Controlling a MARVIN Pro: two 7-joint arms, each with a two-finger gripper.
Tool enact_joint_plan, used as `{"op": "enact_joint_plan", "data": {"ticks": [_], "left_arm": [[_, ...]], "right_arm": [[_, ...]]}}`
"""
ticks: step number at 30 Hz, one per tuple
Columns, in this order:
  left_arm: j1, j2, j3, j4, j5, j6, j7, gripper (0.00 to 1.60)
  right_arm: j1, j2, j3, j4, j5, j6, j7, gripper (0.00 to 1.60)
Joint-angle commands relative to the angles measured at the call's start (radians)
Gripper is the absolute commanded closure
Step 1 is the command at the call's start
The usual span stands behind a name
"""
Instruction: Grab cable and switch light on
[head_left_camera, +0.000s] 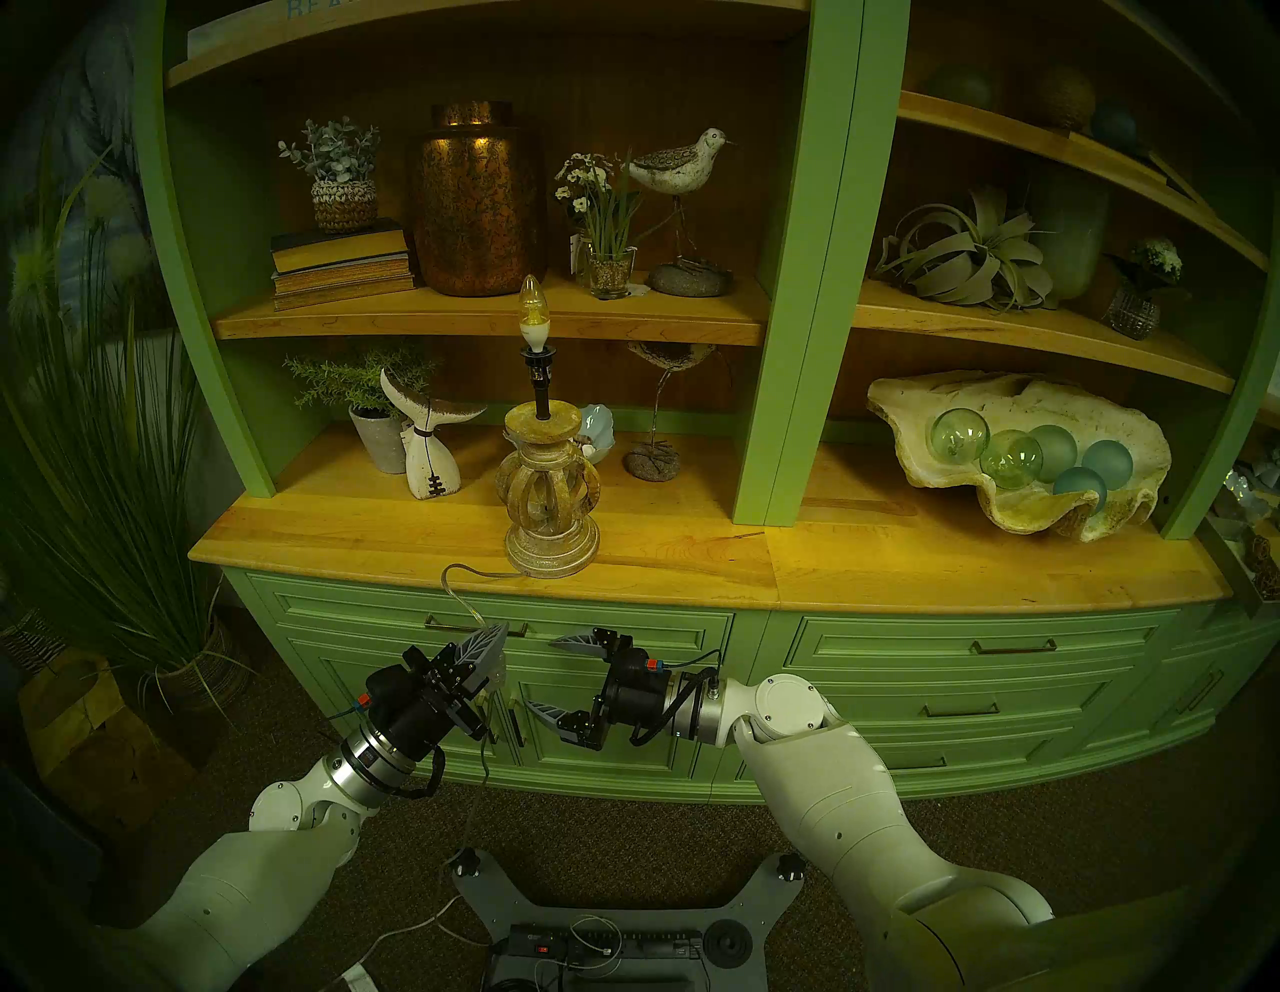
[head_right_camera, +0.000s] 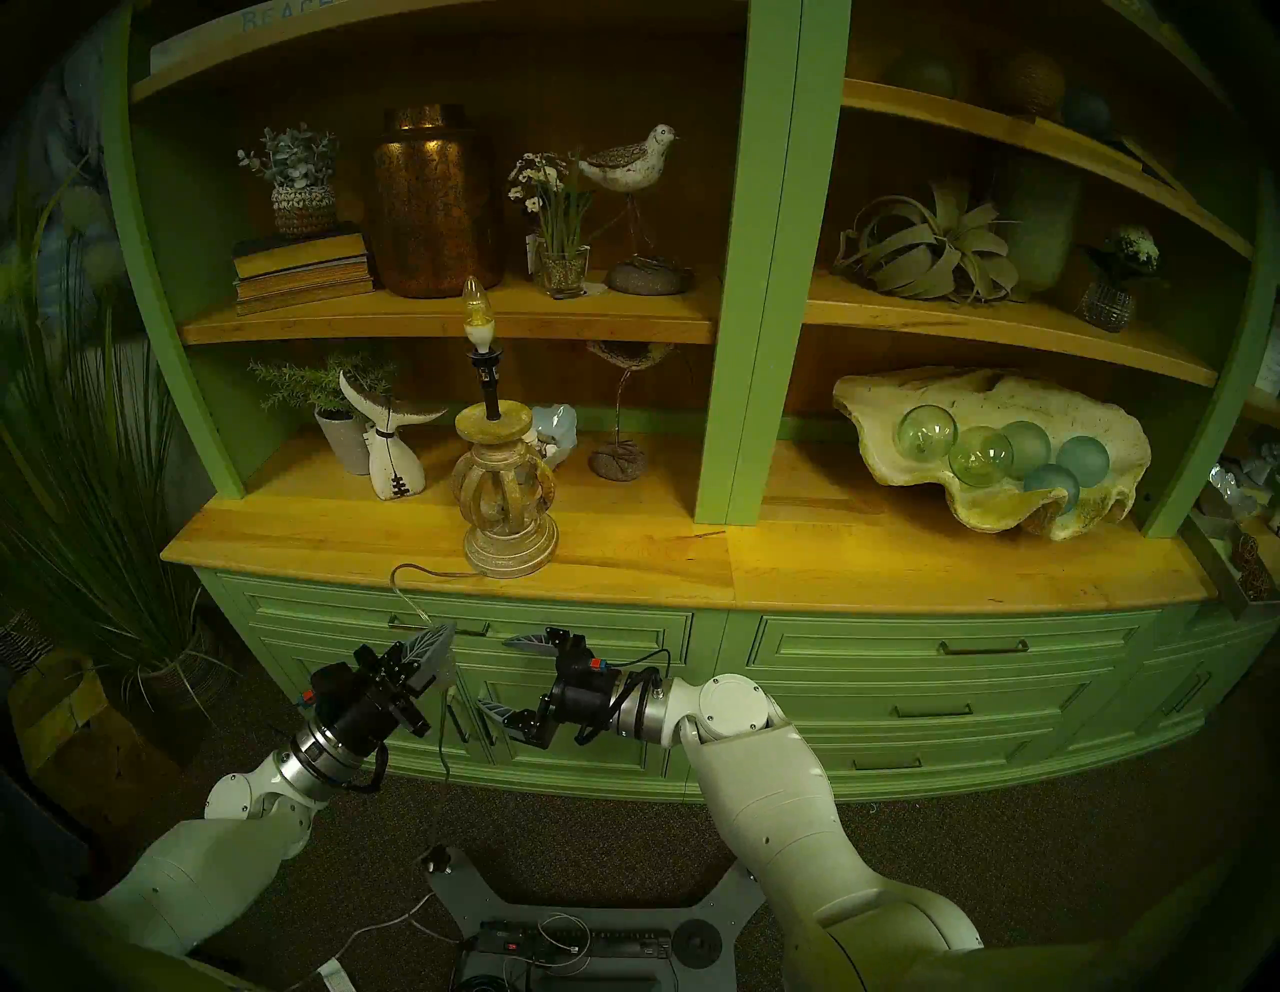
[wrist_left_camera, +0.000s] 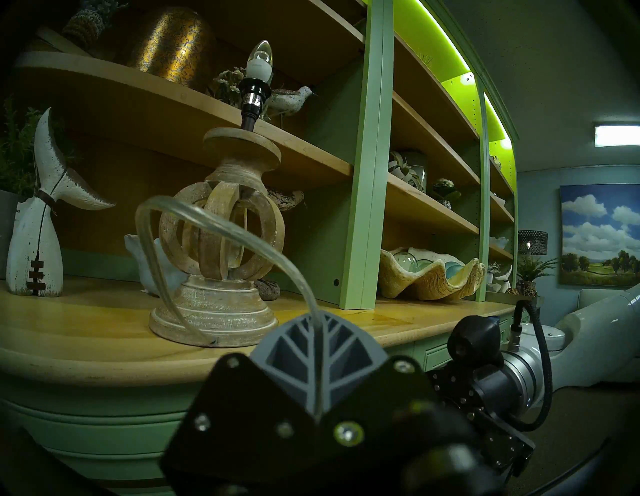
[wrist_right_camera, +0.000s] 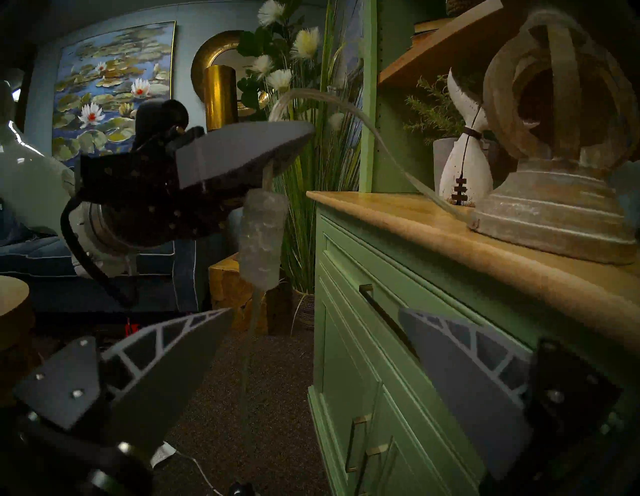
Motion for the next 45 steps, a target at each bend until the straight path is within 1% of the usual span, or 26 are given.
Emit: {"op": "enact_joint_plan", "data": {"ticks": [1,10,17,24,27,32,33,35,36,37,39,40,41,42,43,45], "left_arm": [[-0.018,-0.003,-0.012,-0.024,-0.010,-0.007,0.001,1.60],[-0.017,-0.003,-0.013,-0.025,-0.011,-0.006,0.001,1.60],[-0.017,-0.003,-0.013,-0.025,-0.011,-0.006,0.001,1.60],[-0.017,-0.003,-0.013,-0.025,-0.011,-0.006,0.001,1.60],[-0.017,-0.003,-0.013,-0.025,-0.011,-0.006,0.001,1.60],[-0.017,-0.003,-0.013,-0.025,-0.011,-0.006,0.001,1.60],[-0.017,-0.003,-0.013,-0.025,-0.011,-0.006,0.001,1.60],[-0.017,-0.003,-0.013,-0.025,-0.011,-0.006,0.001,1.60],[-0.017,-0.003,-0.013,-0.025,-0.011,-0.006,0.001,1.60],[-0.017,-0.003,-0.013,-0.025,-0.011,-0.006,0.001,1.60],[-0.017,-0.003,-0.013,-0.025,-0.010,-0.006,0.001,1.60],[-0.017,-0.003,-0.013,-0.025,-0.010,-0.006,0.001,1.60],[-0.017,-0.003,-0.013,-0.024,-0.010,-0.006,0.001,1.60],[-0.018,-0.003,-0.013,-0.024,-0.010,-0.006,0.001,1.60],[-0.018,-0.003,-0.013,-0.024,-0.010,-0.006,0.001,1.60],[-0.018,-0.003,-0.013,-0.024,-0.010,-0.006,0.001,1.60]], "right_arm": [[0.098,-0.034,0.001,0.041,0.014,-0.068,0.009,0.00],[0.136,-0.043,0.007,0.116,0.029,-0.131,0.035,0.00],[0.156,-0.050,0.015,0.157,0.038,-0.164,0.054,0.00],[0.197,-0.053,0.026,0.224,0.075,-0.151,0.124,0.00],[0.226,-0.045,0.027,0.261,0.098,-0.109,0.169,0.00],[0.257,-0.043,0.035,0.327,0.125,-0.090,0.200,0.00],[0.257,-0.043,0.035,0.327,0.125,-0.090,0.200,0.00],[0.276,-0.040,0.012,0.364,0.120,-0.073,0.226,0.00],[0.279,-0.043,0.010,0.375,0.120,-0.076,0.234,0.00],[0.281,-0.050,0.014,0.382,0.124,-0.083,0.247,0.00],[0.280,-0.058,0.007,0.381,0.137,-0.081,0.243,0.00],[0.285,-0.061,0.013,0.387,0.141,-0.083,0.264,0.00],[0.282,-0.062,-0.005,0.377,0.141,-0.085,0.237,0.00],[0.287,-0.065,0.004,0.383,0.146,-0.086,0.265,0.00],[0.284,-0.067,-0.002,0.375,0.154,-0.090,0.252,0.00],[0.285,-0.069,0.004,0.371,0.172,-0.095,0.271,0.00]]}}
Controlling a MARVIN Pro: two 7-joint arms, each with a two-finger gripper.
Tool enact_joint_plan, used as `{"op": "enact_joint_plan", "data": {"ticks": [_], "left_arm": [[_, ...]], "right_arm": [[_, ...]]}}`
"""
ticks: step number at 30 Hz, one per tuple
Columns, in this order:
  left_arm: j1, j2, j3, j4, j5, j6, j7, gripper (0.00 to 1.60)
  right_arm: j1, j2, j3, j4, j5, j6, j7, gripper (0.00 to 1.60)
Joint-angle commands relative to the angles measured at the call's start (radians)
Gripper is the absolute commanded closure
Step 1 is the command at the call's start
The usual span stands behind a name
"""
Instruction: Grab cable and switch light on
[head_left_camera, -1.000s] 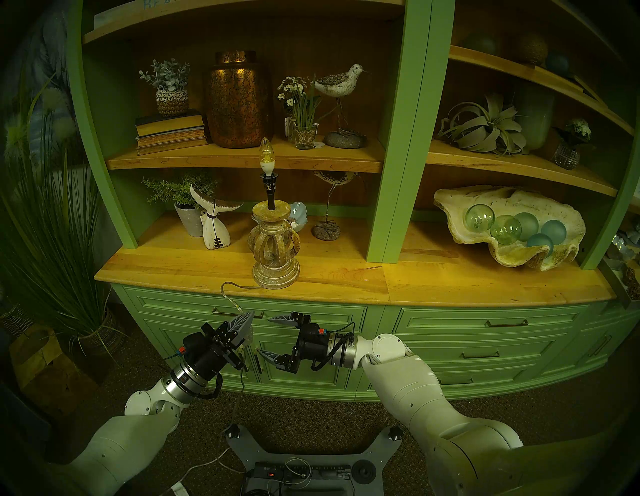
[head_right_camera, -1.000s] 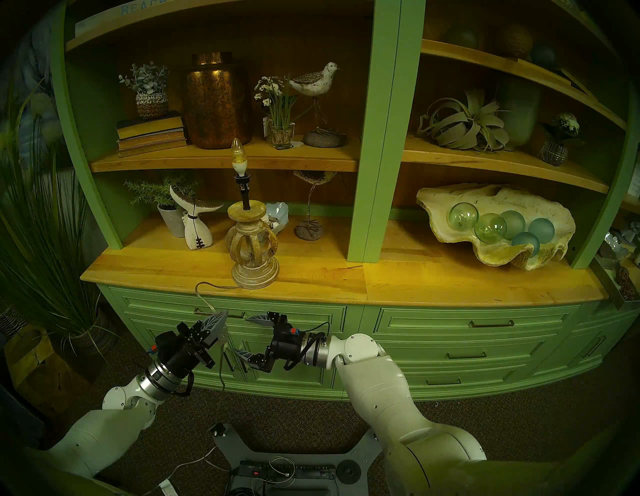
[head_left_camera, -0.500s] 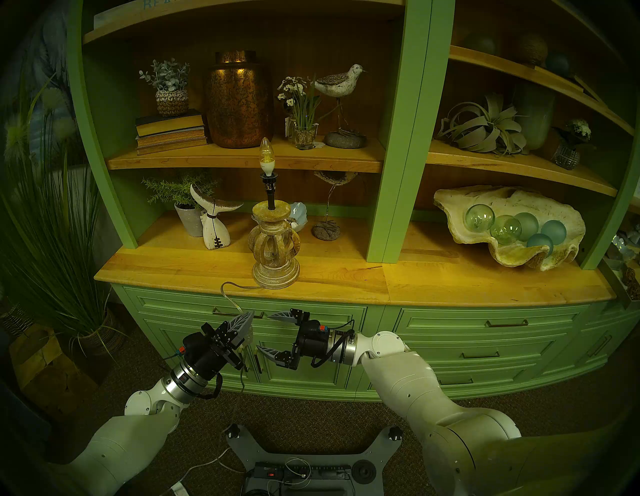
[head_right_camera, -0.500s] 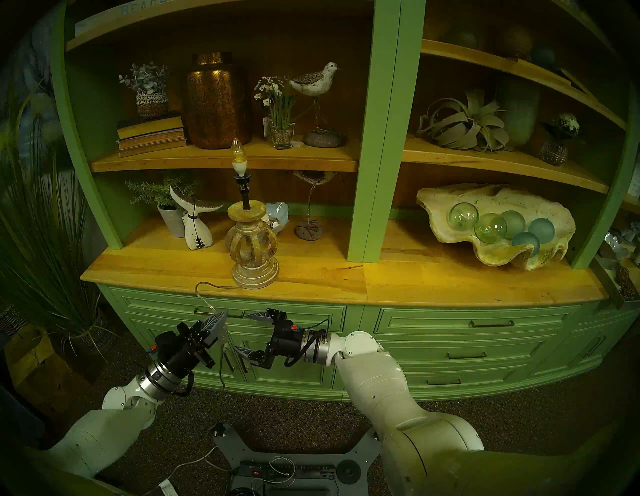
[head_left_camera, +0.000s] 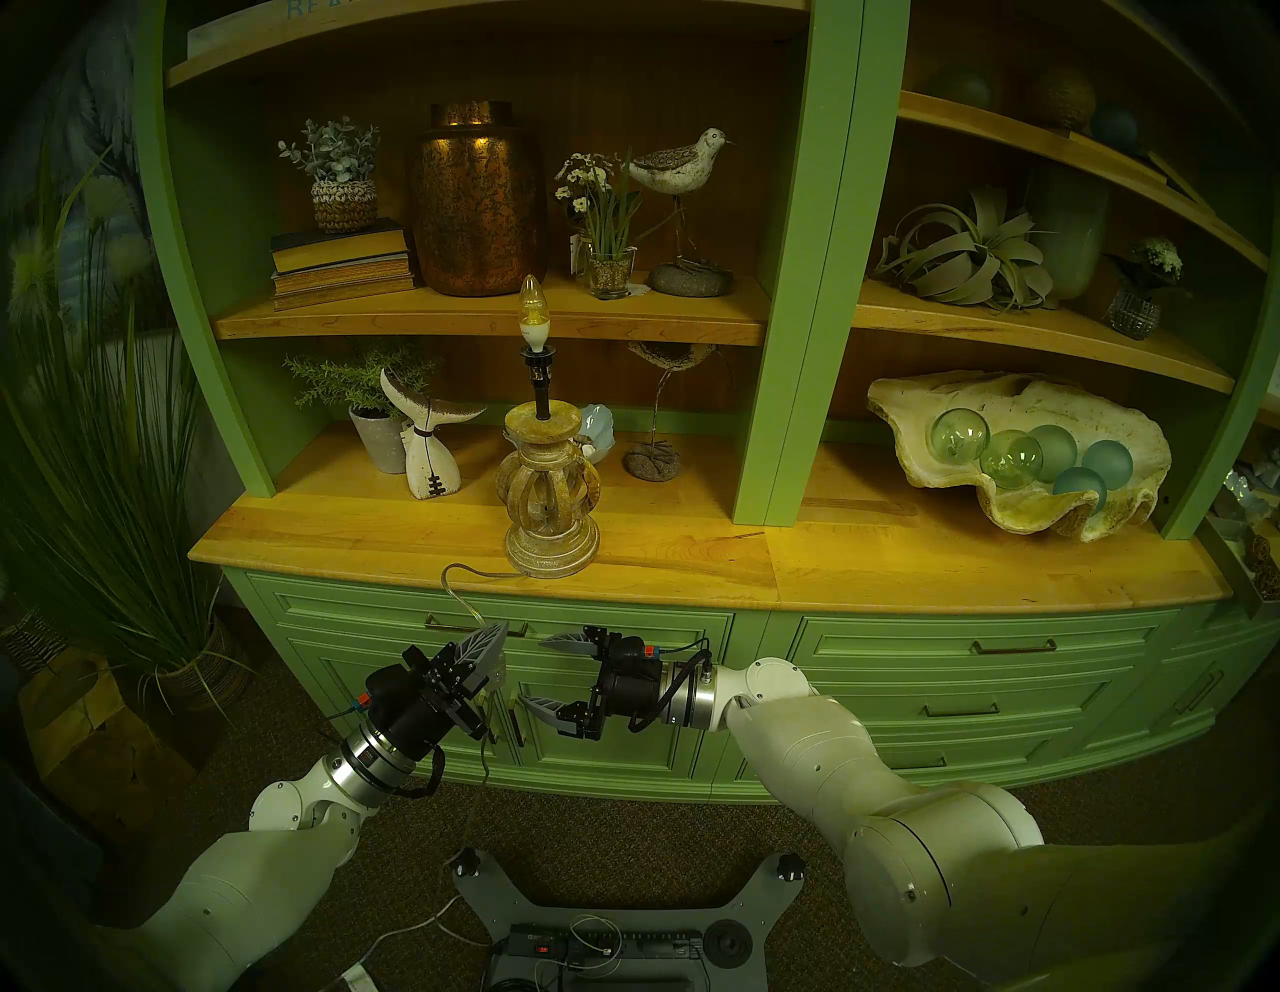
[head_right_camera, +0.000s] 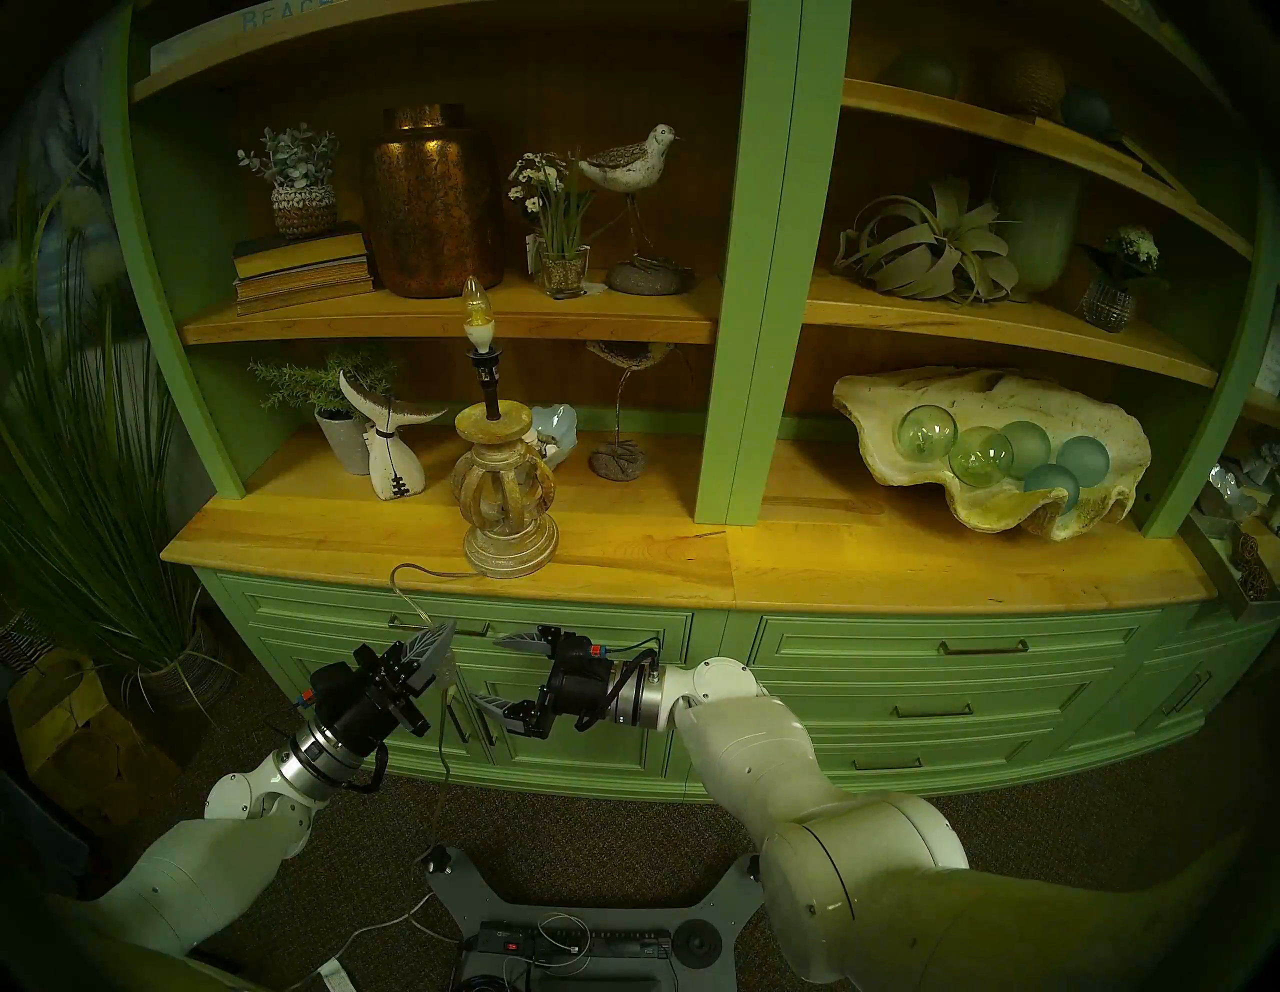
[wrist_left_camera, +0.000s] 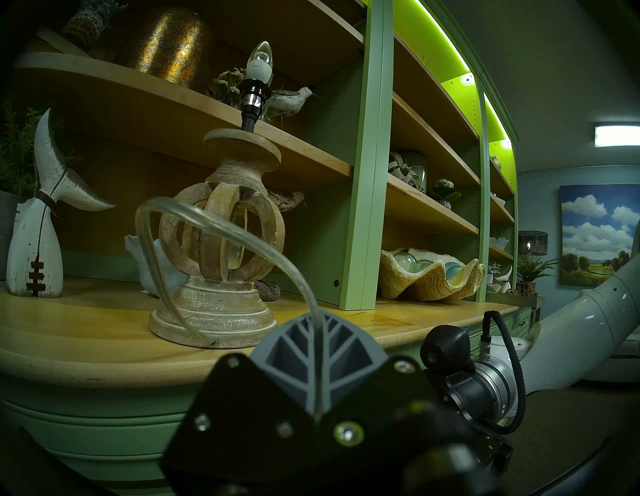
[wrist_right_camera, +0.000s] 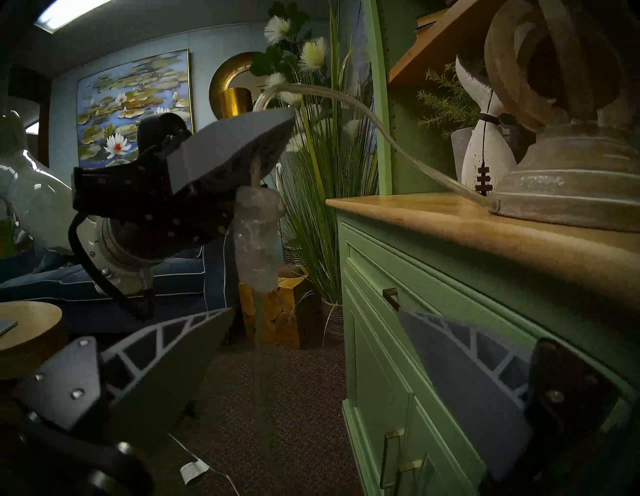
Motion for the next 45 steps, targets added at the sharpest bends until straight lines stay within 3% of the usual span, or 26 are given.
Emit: {"op": "enact_joint_plan", "data": {"ticks": [1,11,18,27,40,43,45], "left_arm": [[-0.018,-0.003,-0.012,-0.023,-0.009,-0.006,0.002,1.60],[-0.018,-0.003,-0.012,-0.023,-0.010,-0.006,0.001,1.60],[-0.017,-0.003,-0.013,-0.025,-0.010,-0.006,0.002,1.60],[-0.017,-0.003,-0.013,-0.024,-0.010,-0.006,0.001,1.60],[-0.017,-0.003,-0.012,-0.024,-0.010,-0.006,0.001,1.60],[-0.018,-0.003,-0.012,-0.023,-0.010,-0.006,0.001,1.60],[-0.018,-0.003,-0.012,-0.023,-0.009,-0.006,0.001,1.60]], "right_arm": [[0.049,-0.025,-0.007,-0.038,0.055,-0.013,0.093,0.00],[0.002,-0.010,-0.120,-0.075,0.105,0.069,0.119,0.00],[-0.020,0.013,-0.164,-0.117,0.193,0.088,0.162,0.00],[0.024,0.022,-0.177,-0.095,0.251,0.088,0.187,0.00],[0.093,-0.021,-0.205,-0.013,0.266,0.089,0.177,0.00],[0.106,-0.025,-0.211,0.002,0.265,0.089,0.172,0.05],[0.122,-0.030,-0.215,0.024,0.268,0.086,0.166,0.41]]}}
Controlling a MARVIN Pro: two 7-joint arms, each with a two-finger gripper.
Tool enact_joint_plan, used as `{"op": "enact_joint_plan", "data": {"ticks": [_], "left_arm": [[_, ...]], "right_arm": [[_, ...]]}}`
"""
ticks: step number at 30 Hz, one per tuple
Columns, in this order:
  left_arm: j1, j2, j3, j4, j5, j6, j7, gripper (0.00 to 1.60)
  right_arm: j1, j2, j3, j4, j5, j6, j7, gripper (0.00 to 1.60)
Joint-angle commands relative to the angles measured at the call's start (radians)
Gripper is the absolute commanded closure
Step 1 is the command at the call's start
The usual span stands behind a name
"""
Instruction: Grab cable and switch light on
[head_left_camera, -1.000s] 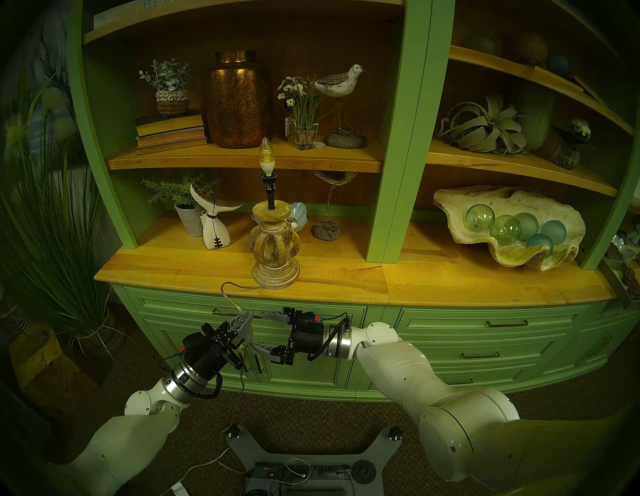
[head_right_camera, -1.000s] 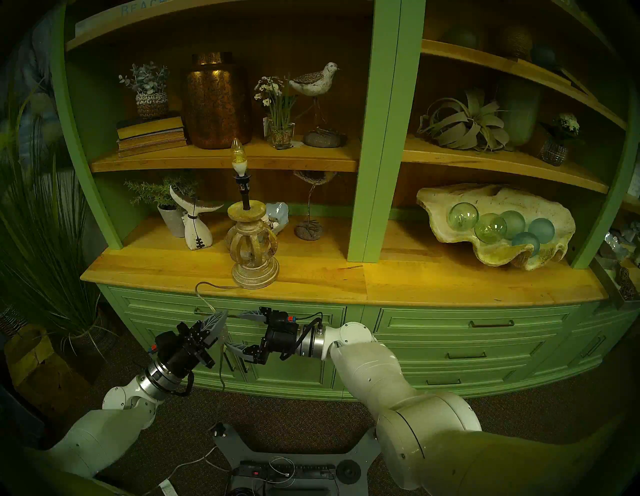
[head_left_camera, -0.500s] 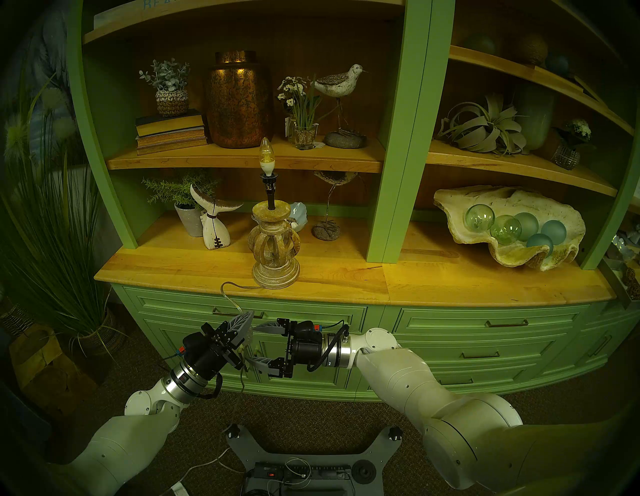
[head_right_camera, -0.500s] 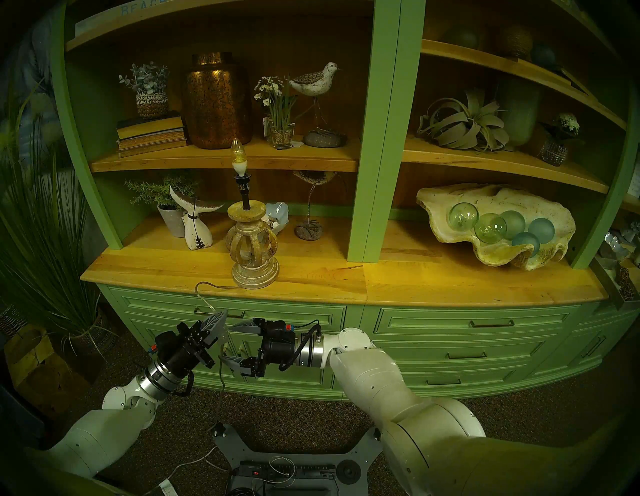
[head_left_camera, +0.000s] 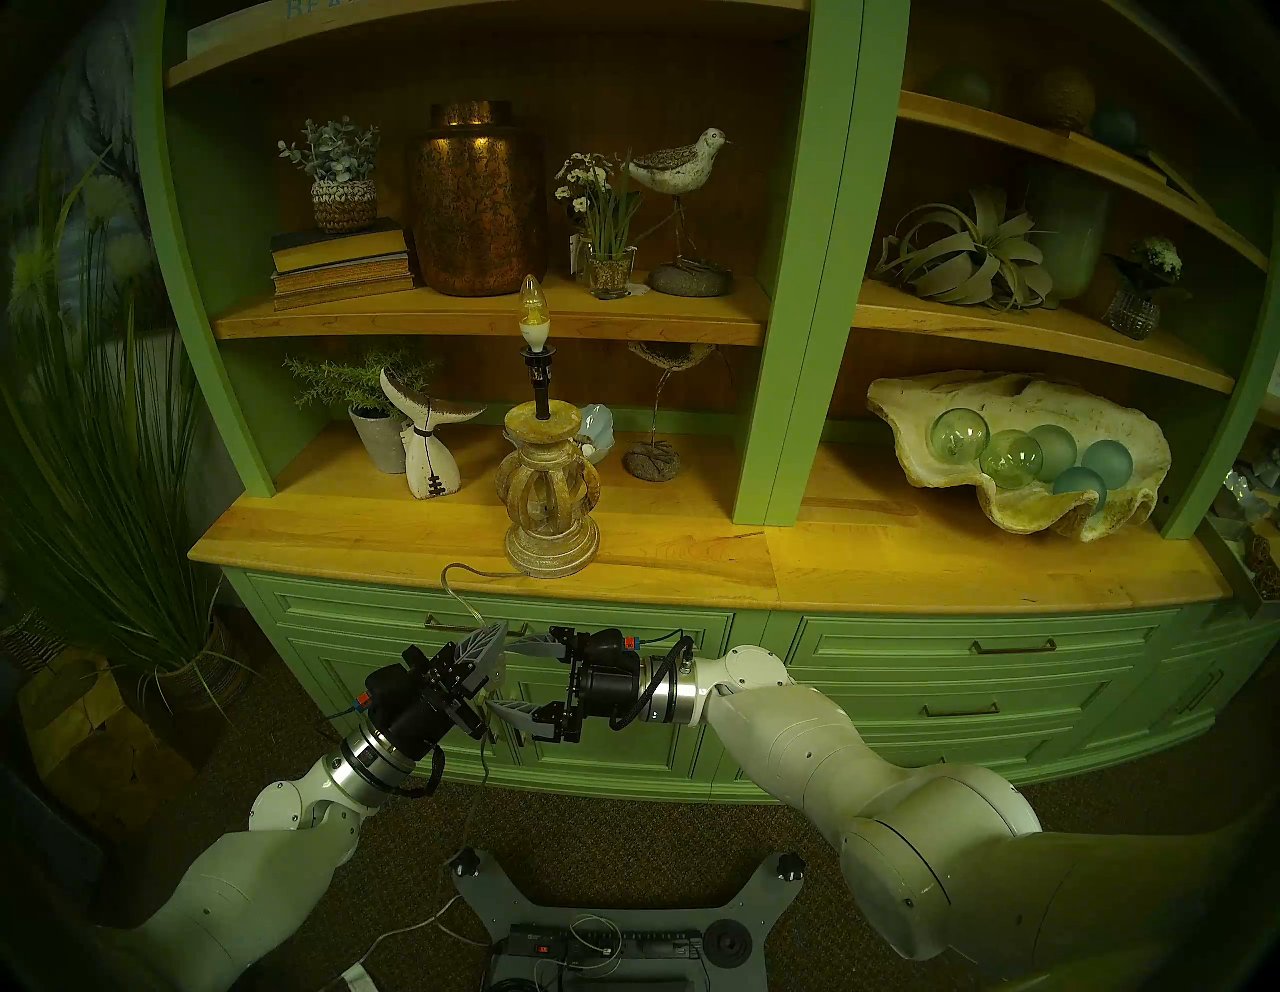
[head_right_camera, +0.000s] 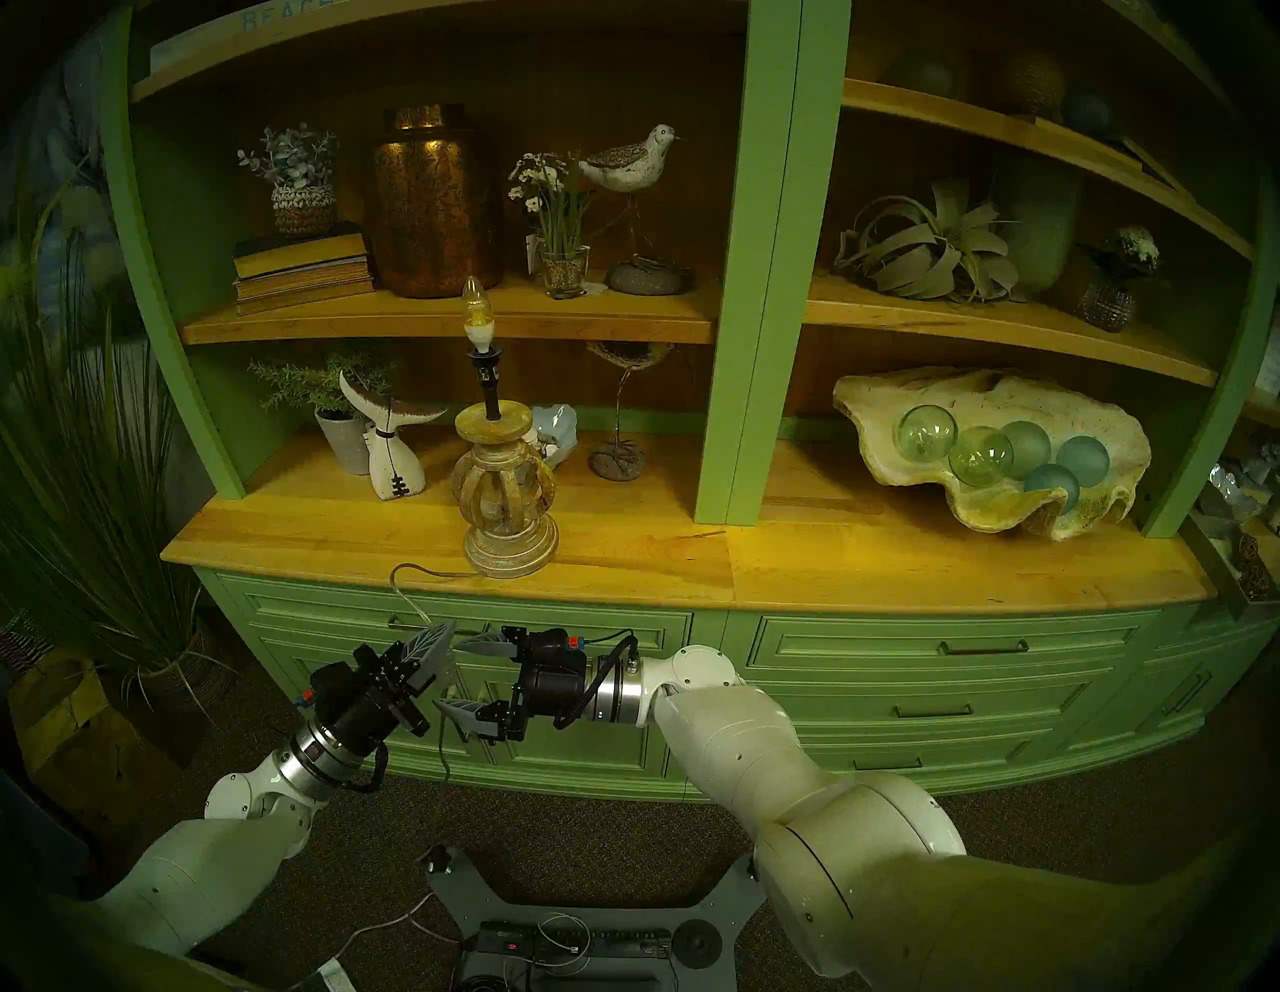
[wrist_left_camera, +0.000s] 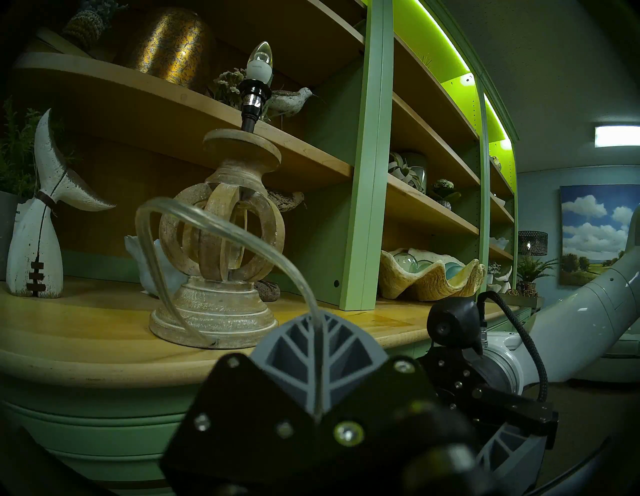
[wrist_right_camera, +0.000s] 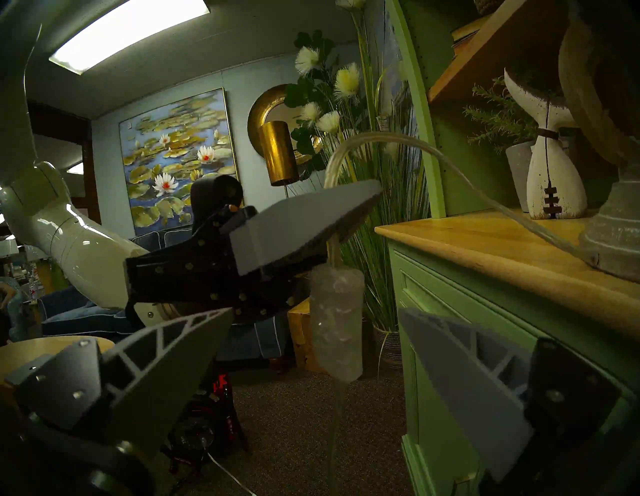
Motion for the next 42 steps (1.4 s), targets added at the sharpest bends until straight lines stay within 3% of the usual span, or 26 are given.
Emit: {"op": "enact_joint_plan", "data": {"ticks": [1,6,9,13,15,17,19,20,21,22,23,29,33,37,40,41,42], "left_arm": [[-0.018,-0.002,-0.011,-0.023,-0.009,-0.006,0.002,1.60],[-0.018,-0.002,-0.012,-0.023,-0.009,-0.006,0.002,1.60],[-0.017,-0.003,-0.012,-0.023,-0.010,-0.006,0.002,1.60],[-0.017,-0.003,-0.012,-0.024,-0.010,-0.006,0.002,1.60],[-0.017,-0.003,-0.012,-0.024,-0.010,-0.006,0.001,1.60],[-0.017,-0.003,-0.013,-0.024,-0.010,-0.006,0.001,1.60],[-0.017,-0.003,-0.013,-0.024,-0.010,-0.005,0.001,1.60],[-0.017,-0.003,-0.013,-0.024,-0.010,-0.005,0.001,1.60],[-0.017,-0.003,-0.013,-0.024,-0.010,-0.005,0.001,1.60],[-0.017,-0.003,-0.013,-0.025,-0.010,-0.005,0.001,1.60],[-0.016,-0.003,-0.013,-0.025,-0.010,-0.005,0.001,1.60],[-0.016,-0.003,-0.014,-0.025,-0.010,-0.005,0.001,1.60],[-0.016,-0.003,-0.014,-0.025,-0.010,-0.005,0.001,1.60],[-0.016,-0.004,-0.014,-0.025,-0.010,-0.005,0.001,1.60],[-0.016,-0.004,-0.014,-0.025,-0.010,-0.005,0.001,1.60],[-0.016,-0.004,-0.014,-0.025,-0.010,-0.005,0.001,1.60],[-0.016,-0.004,-0.014,-0.025,-0.010,-0.005,0.001,1.60]], "right_arm": [[0.084,-0.031,-0.001,0.015,0.017,-0.008,0.071,0.58],[0.101,-0.032,-0.003,0.040,0.026,-0.019,0.078,0.63],[0.109,-0.032,-0.005,0.051,0.031,-0.028,0.085,0.80],[0.110,-0.028,-0.014,0.050,0.035,-0.034,0.079,0.77],[0.110,-0.027,-0.015,0.051,0.040,-0.037,0.085,0.87],[0.110,-0.024,-0.020,0.048,0.043,-0.039,0.082,0.85],[0.107,-0.021,-0.029,0.042,0.046,-0.036,0.078,0.55],[0.106,-0.019,-0.033,0.041,0.049,-0.038,0.080,0.28],[0.098,-0.014,-0.052,0.026,0.050,-0.034,0.049,0.17],[0.100,-0.016,-0.049,0.036,0.053,-0.035,0.072,0.07],[0.098,-0.014,-0.056,0.032,0.055,-0.035,0.069,0.00],[0.097,-0.014,-0.084,0.035,0.071,-0.043,0.076,0.00],[0.099,-0.013,-0.106,0.038,0.082,-0.045,0.068,0.30],[0.100,-0.012,-0.126,0.040,0.092,-0.047,0.062,0.39],[0.103,-0.013,-0.136,0.047,0.101,-0.052,0.063,0.70],[0.105,-0.013,-0.140,0.049,0.103,-0.051,0.062,0.87],[0.103,-0.011,-0.150,0.043,0.104,-0.051,0.049,0.89]]}}
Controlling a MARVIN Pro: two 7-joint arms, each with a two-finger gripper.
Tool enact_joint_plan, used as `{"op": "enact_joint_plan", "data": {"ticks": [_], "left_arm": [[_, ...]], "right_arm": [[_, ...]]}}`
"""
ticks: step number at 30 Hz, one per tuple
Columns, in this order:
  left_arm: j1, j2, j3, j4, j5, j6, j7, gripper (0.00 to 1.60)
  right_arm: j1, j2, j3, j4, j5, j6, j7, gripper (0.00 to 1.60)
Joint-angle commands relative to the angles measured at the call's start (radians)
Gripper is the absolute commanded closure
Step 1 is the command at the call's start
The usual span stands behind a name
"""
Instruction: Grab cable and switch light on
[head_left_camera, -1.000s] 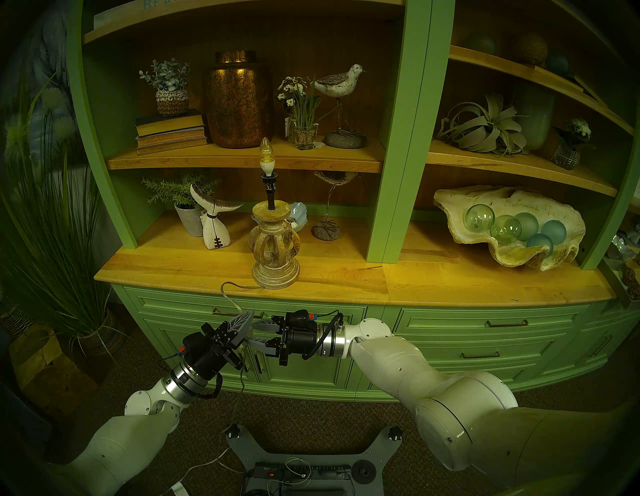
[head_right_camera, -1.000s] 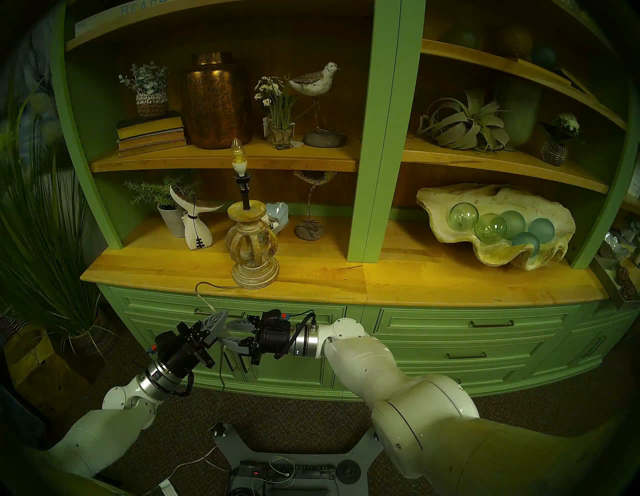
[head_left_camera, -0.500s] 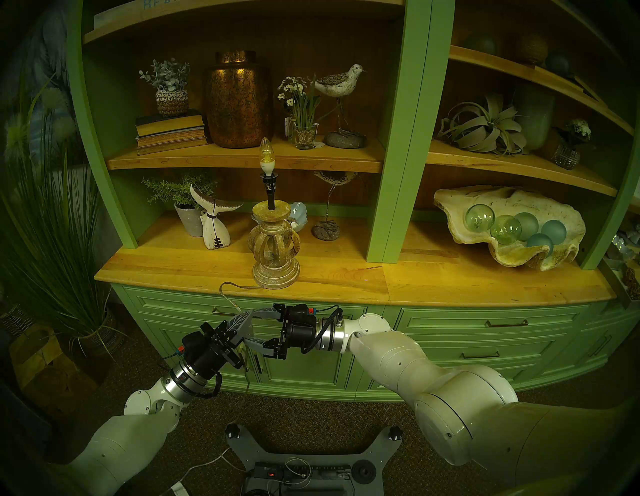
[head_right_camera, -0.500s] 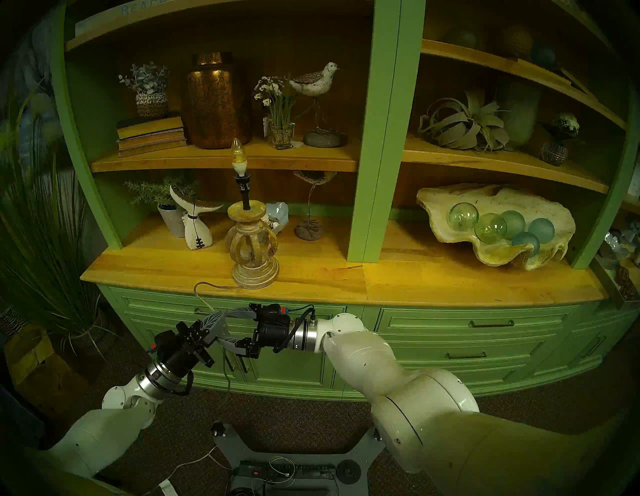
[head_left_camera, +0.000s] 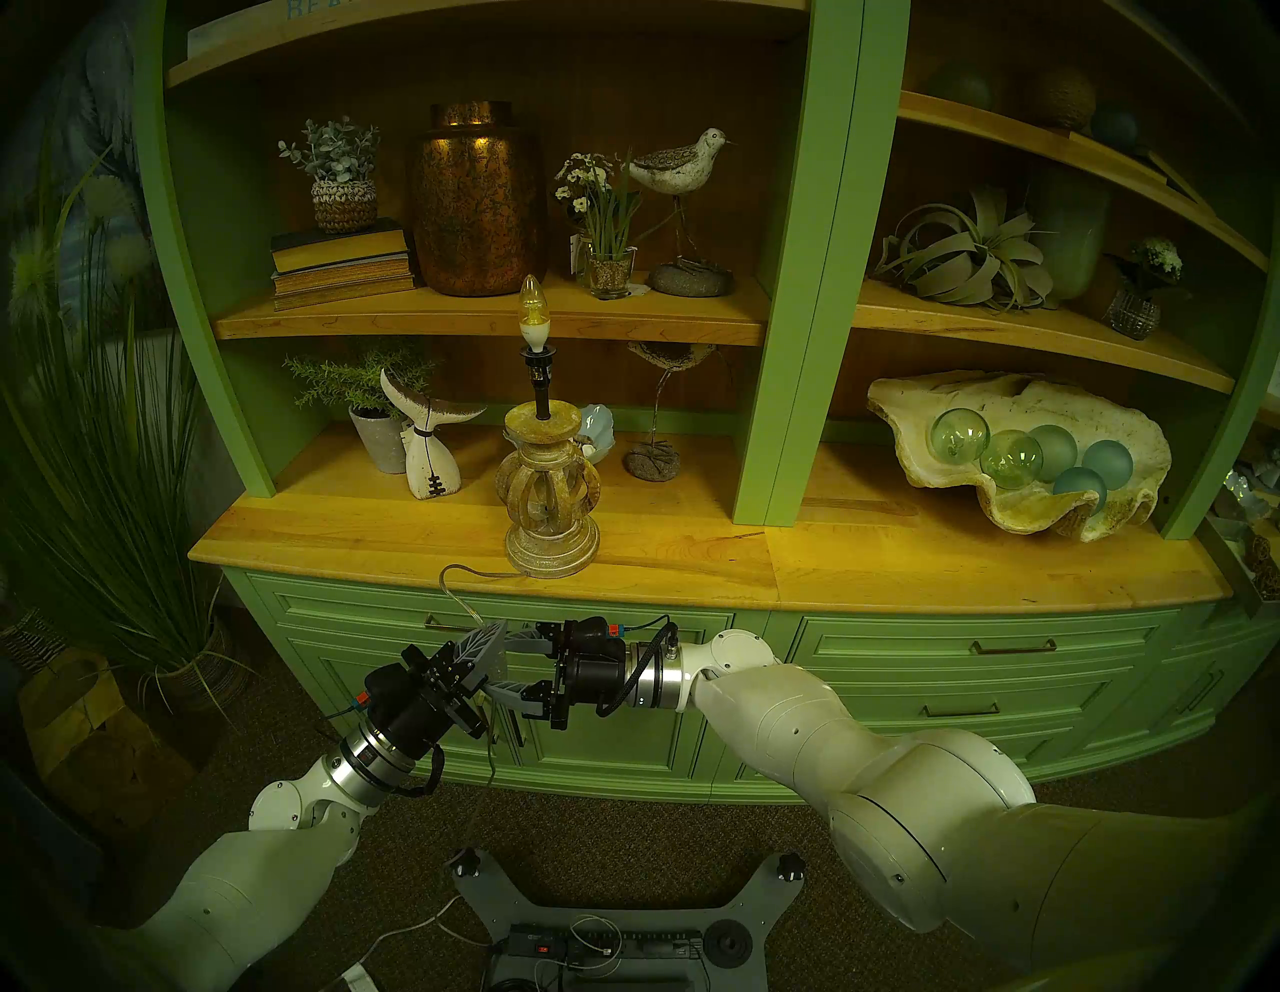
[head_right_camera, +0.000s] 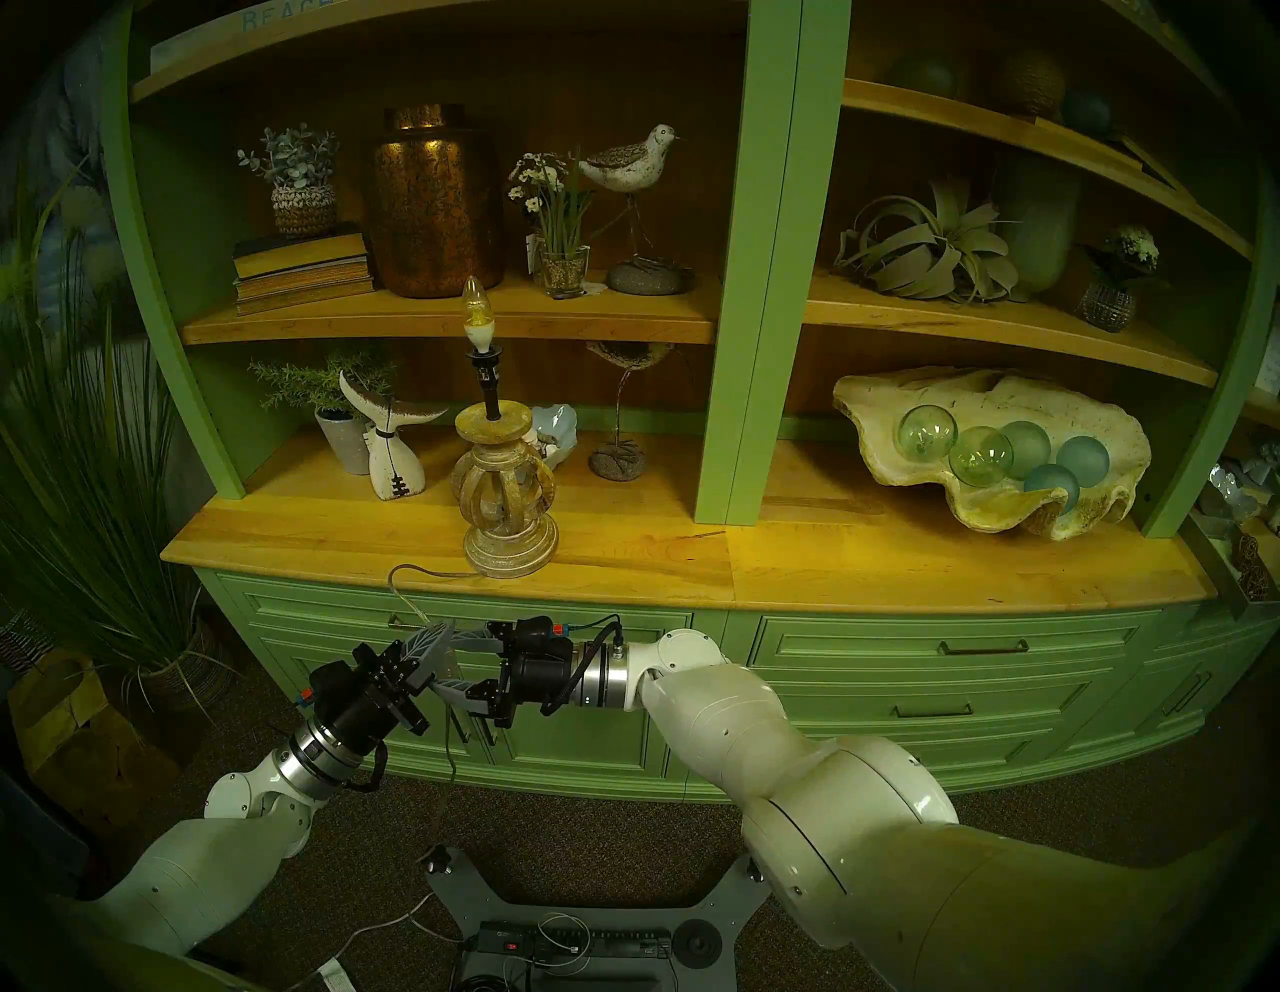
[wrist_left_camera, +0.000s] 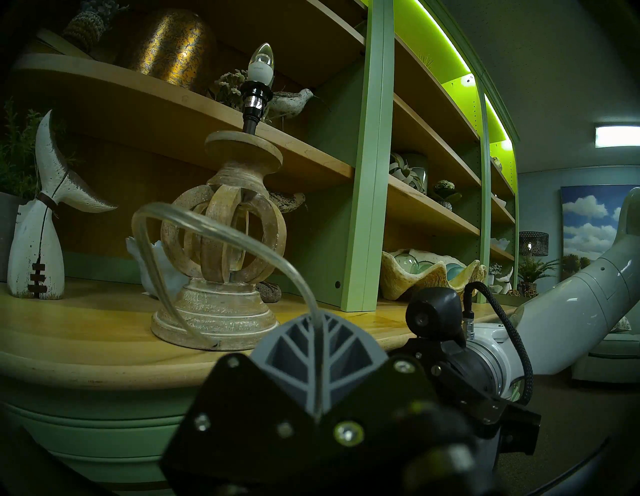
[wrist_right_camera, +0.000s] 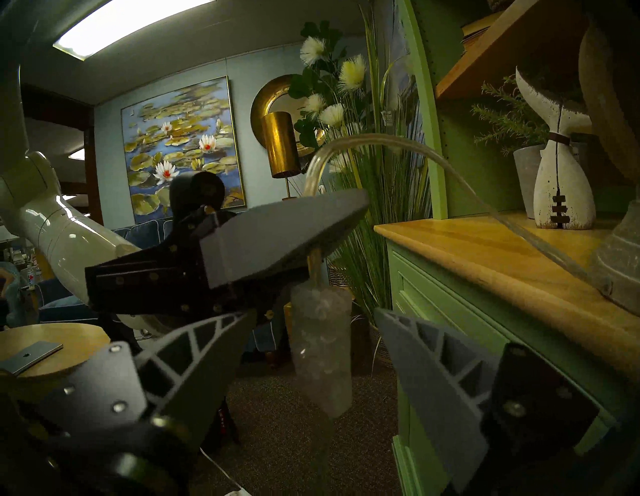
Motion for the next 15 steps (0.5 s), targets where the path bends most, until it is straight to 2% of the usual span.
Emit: {"op": "enact_joint_plan", "data": {"ticks": [1,2,3,4,6,7,8,15], "left_arm": [[-0.016,-0.002,-0.011,-0.025,-0.009,-0.005,0.001,1.60],[-0.016,-0.002,-0.011,-0.025,-0.009,-0.005,0.001,1.60],[-0.016,-0.002,-0.011,-0.025,-0.009,-0.005,0.001,1.60],[-0.016,-0.002,-0.011,-0.025,-0.009,-0.005,0.001,1.60],[-0.016,-0.002,-0.011,-0.025,-0.009,-0.005,0.001,1.60],[-0.016,-0.002,-0.011,-0.025,-0.009,-0.005,0.001,1.60],[-0.016,-0.002,-0.011,-0.025,-0.009,-0.005,0.001,1.60],[-0.016,-0.002,-0.011,-0.025,-0.009,-0.005,0.001,1.60]], "right_arm": [[0.037,-0.006,-0.009,-0.006,0.032,-0.008,0.116,0.86],[0.032,-0.002,-0.023,-0.019,0.034,-0.006,0.092,0.86],[0.039,-0.006,-0.014,-0.003,0.037,-0.010,0.118,0.88],[0.035,-0.002,-0.028,-0.016,0.038,-0.009,0.094,0.92],[0.037,-0.002,-0.032,-0.013,0.044,-0.012,0.095,1.21],[0.036,0.000,-0.038,-0.016,0.047,-0.012,0.089,1.47],[0.040,-0.002,-0.034,-0.007,0.051,-0.015,0.106,1.60],[0.027,0.015,-0.069,-0.037,0.079,-0.014,0.076,1.60]]}}
